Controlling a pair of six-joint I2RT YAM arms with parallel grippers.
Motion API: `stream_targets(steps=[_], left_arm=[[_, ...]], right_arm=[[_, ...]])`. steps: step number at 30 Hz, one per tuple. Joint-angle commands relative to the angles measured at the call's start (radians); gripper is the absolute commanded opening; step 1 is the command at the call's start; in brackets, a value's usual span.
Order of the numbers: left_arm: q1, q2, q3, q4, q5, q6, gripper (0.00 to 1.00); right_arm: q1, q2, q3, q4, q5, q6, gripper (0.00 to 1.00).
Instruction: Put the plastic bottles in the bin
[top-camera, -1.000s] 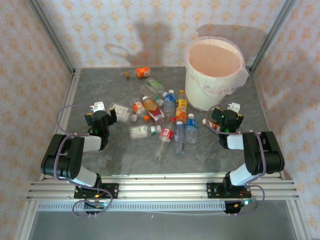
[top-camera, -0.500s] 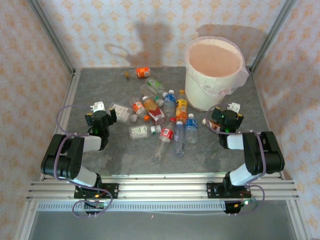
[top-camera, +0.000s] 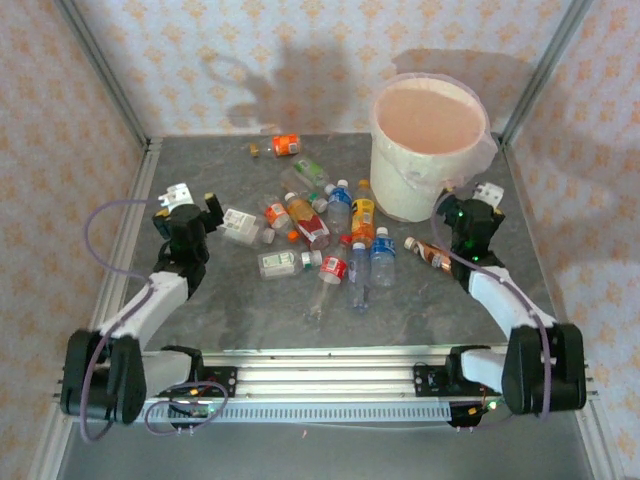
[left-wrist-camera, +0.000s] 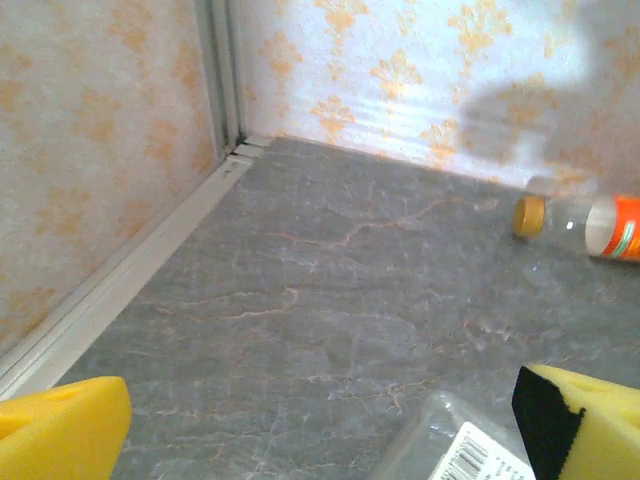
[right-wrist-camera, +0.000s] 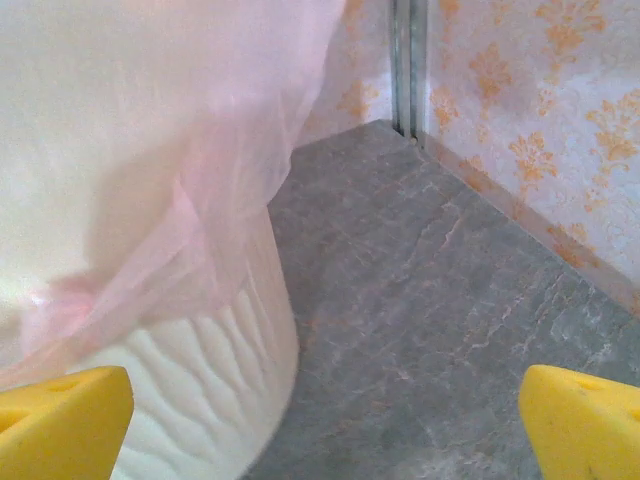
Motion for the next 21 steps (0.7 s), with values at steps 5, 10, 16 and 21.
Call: stream_targets(steps=[5,10,16,21], left_arm=[[-0.005,-0.256,0.107,-0.500,0.108,-0.348,1.00],[-0.005,-0.296,0.155,-0.682,0.298,-0.493,1.00],[-0.020,-0.270,0.149,-0.739,0.440,-0.598,1.00],[-0.052,-0.243,0.143,-0.781,0.449,-0.661,1.00]], right_arm=[[0.004,-0.149,0.123,-0.483,-0.234,0.377,0.99],[0.043,-0.201,0.135,-0.666,-0.363,0.494,0.99],[0.233,-0.186,0.129,-0.835,-0.202,0.530,0.99],[0.368,-0.071,0.179,-0.970,-0.104,0.602,0.99]])
